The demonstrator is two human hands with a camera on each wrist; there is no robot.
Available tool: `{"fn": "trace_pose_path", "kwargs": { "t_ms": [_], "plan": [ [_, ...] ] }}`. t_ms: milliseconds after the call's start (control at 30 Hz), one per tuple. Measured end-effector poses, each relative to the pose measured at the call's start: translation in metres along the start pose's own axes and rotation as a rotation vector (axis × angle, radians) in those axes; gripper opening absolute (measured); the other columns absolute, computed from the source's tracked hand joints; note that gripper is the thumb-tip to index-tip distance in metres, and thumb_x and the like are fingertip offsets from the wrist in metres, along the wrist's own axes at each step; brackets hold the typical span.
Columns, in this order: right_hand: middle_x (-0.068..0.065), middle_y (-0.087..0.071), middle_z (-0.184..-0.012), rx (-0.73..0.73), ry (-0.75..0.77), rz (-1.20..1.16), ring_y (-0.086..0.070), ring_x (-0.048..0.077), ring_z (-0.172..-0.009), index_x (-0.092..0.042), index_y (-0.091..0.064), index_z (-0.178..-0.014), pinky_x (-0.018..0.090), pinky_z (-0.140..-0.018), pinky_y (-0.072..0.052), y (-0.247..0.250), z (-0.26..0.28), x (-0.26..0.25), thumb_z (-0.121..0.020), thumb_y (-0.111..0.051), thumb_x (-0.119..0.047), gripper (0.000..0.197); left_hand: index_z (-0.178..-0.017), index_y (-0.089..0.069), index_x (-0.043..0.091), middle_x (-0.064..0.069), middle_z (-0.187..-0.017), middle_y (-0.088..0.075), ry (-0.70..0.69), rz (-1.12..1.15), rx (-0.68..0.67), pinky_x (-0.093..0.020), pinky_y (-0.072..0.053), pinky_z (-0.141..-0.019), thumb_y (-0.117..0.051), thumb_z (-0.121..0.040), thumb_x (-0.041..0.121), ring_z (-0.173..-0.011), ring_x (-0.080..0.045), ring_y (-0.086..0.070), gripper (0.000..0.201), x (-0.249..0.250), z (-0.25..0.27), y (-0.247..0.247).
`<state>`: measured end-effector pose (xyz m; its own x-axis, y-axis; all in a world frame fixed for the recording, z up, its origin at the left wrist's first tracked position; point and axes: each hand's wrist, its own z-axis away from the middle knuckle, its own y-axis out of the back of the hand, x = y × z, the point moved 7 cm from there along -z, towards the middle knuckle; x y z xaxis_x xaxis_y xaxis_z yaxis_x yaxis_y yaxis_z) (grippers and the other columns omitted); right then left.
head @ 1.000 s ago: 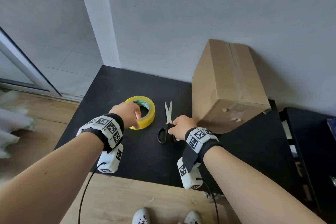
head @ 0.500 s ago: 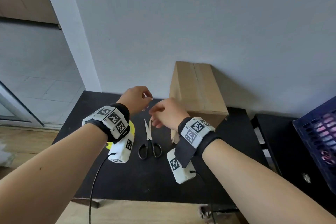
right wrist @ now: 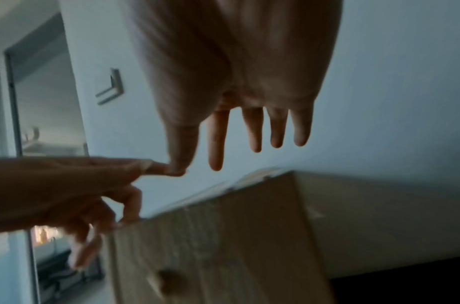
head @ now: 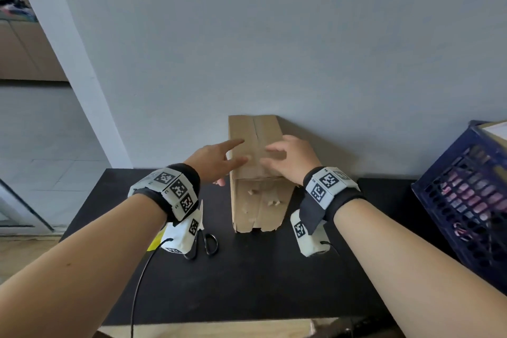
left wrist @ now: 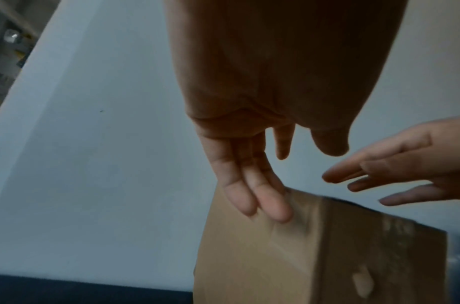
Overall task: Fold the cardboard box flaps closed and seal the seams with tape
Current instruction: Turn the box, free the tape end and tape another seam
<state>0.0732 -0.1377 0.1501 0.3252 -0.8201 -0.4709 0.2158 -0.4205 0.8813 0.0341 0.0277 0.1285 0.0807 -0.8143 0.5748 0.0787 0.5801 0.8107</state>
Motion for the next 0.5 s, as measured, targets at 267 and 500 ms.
{"fn": "trace_pose_path", "kwargs": {
  "t_ms": [267,500],
  "plan": [
    [0.003,-0.033,-0.153,-0.116,0.003,0.111,-0.032,0.025,-0.139,-0.031,-0.053,-0.133,0.037,-0.111,-0.027,-0.011,0.013,0.016,-0.070,-0.069,-0.062,0.072,-0.137,-0.044,0.032,-0.001,-0.105,-0.066,0.038,-0.203,0.016,-0.029,-0.048,-0.086,-0.062,-0.076,0.062,-0.066,-0.012,-0.057,0.069,0.018,-0.001,-0.013],
    [0.001,-0.048,-0.144,-0.179,0.064,0.202,-0.045,0.023,-0.131,-0.030,-0.056,-0.131,0.030,-0.105,-0.034,0.002,0.008,0.006,-0.077,-0.074,-0.037,0.057,-0.133,-0.049,0.033,0.006,-0.054,-0.063,0.071,-0.190,0.011,-0.027,-0.045,-0.075,-0.068,-0.066,0.065,-0.078,-0.006,-0.066,0.077,0.015,-0.008,-0.011]
  ]
}}
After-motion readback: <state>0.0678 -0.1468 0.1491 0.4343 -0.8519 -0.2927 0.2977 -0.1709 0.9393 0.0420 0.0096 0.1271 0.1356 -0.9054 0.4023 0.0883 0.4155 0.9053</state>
